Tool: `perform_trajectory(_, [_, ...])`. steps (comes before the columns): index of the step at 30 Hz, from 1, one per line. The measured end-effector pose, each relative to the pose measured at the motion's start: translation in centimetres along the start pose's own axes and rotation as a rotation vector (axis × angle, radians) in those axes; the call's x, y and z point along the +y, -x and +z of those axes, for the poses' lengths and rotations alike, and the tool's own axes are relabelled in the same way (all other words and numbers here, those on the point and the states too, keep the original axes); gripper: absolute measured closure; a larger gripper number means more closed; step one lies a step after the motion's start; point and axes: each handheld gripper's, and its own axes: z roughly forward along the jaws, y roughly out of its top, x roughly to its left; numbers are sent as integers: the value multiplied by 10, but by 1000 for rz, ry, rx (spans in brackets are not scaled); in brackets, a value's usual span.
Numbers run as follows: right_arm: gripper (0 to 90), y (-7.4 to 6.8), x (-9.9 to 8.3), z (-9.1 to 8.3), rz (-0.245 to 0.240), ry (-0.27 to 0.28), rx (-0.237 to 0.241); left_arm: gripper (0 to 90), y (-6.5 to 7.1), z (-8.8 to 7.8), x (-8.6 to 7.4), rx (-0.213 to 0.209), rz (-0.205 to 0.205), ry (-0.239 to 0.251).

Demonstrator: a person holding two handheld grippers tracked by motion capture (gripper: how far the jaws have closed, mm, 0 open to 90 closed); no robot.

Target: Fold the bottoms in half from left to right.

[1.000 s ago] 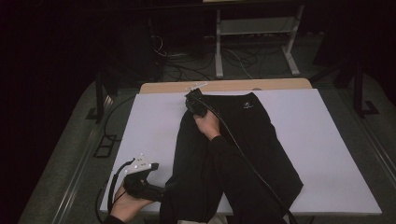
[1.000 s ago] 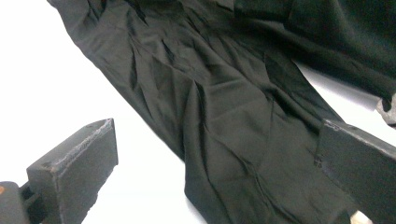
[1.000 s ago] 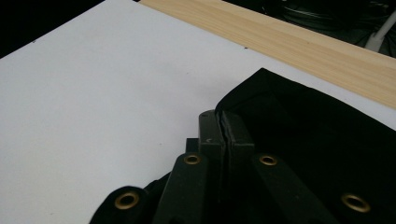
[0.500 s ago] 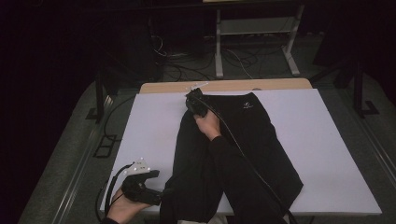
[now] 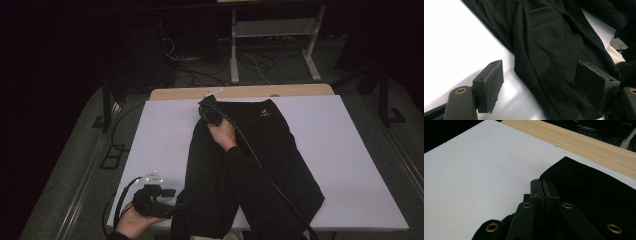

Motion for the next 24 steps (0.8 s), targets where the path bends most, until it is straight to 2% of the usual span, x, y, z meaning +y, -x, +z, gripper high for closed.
perform_trajectory(1, [864, 0, 0, 0, 0, 0, 0, 236, 0, 1, 0, -5, -3, -5])
perform_trajectory(6, [864, 0, 0, -1, 4, 3, 2, 374, -3, 1, -1, -36, -25, -21])
perform_trajectory(10, [864, 0, 0, -1, 5, 2, 2, 546, -4, 2, -1, -55, -36, -52])
perform_trajectory(11, [864, 0, 0, -1, 3, 2, 2, 546, -5, 3, -1, -62, -58, -62])
perform_trajectory(12, [864, 0, -1, 0, 3, 0, 3, 606, -5, 3, -1, -71, -76, -67])
perform_trajectory(13, [864, -1, -1, 0, 4, 0, 3, 631, -6, 3, -1, -60, -80, -76])
perform_trajectory(19, [864, 0, -1, 0, 5, 0, 6, 878, -7, 3, -2, -45, -75, -100])
perform_trajectory(21, [864, 0, -1, 0, 5, 0, 7, 884, -6, 3, -1, -56, -52, -113])
perform_trajectory(22, [864, 0, -1, 0, 7, 0, 10, 886, -4, 2, 0, -52, -32, -111])
perform_trajectory(24, [864, 1, -1, -1, 4, 1, 14, 888, 0, 1, 2, -51, -18, -104])
